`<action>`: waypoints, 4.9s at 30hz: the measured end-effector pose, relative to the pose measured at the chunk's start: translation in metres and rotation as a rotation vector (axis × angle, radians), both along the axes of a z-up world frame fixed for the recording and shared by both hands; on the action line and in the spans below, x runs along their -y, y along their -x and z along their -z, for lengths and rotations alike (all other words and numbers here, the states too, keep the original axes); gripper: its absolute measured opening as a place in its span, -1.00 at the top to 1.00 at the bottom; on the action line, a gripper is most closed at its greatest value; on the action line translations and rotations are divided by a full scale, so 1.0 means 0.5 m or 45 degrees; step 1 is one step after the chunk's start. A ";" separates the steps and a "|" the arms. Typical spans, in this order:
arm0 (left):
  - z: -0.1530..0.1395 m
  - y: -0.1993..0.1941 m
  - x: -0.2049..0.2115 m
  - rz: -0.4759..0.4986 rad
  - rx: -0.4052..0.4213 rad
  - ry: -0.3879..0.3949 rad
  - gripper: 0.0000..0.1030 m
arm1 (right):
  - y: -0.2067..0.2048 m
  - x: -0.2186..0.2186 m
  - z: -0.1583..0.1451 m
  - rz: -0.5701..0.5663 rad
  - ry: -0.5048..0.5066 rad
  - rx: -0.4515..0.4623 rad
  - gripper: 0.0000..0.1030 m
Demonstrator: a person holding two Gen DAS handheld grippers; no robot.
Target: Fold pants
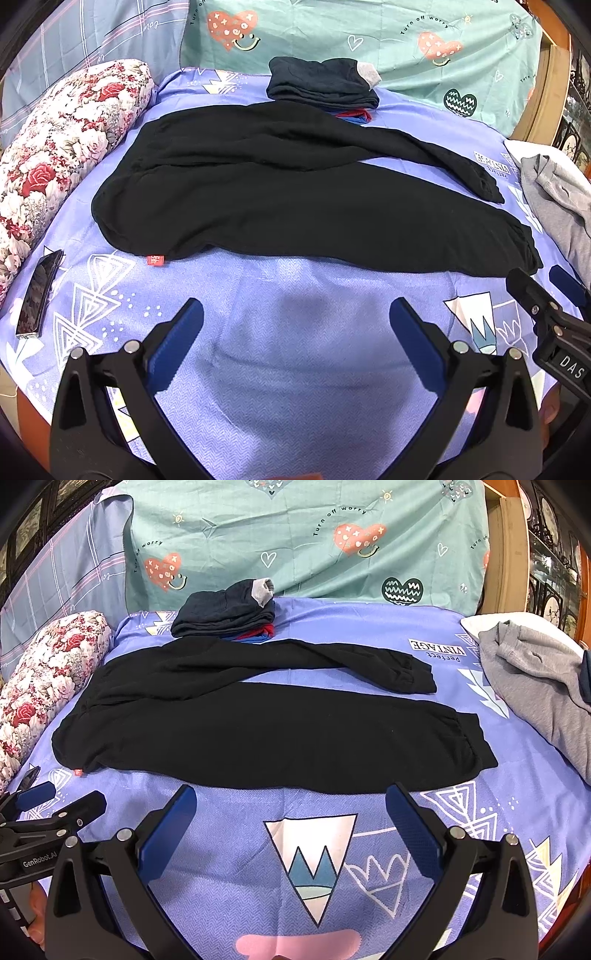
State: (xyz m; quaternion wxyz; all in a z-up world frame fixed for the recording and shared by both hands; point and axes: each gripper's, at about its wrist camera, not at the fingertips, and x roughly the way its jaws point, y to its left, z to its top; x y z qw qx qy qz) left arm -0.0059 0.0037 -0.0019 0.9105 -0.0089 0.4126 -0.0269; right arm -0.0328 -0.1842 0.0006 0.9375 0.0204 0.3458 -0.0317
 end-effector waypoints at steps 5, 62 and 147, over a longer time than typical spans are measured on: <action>0.000 -0.001 0.001 0.000 0.004 -0.002 -0.96 | -0.003 -0.002 0.001 -0.002 0.001 -0.003 -0.97; 0.124 -0.334 -0.501 -0.426 -0.292 0.489 0.88 | -0.132 0.363 0.009 0.543 -0.095 -0.241 -0.97; 0.073 -0.349 -0.249 -0.245 -0.064 0.061 -0.71 | -0.437 0.371 0.120 0.189 -0.070 -0.393 -0.21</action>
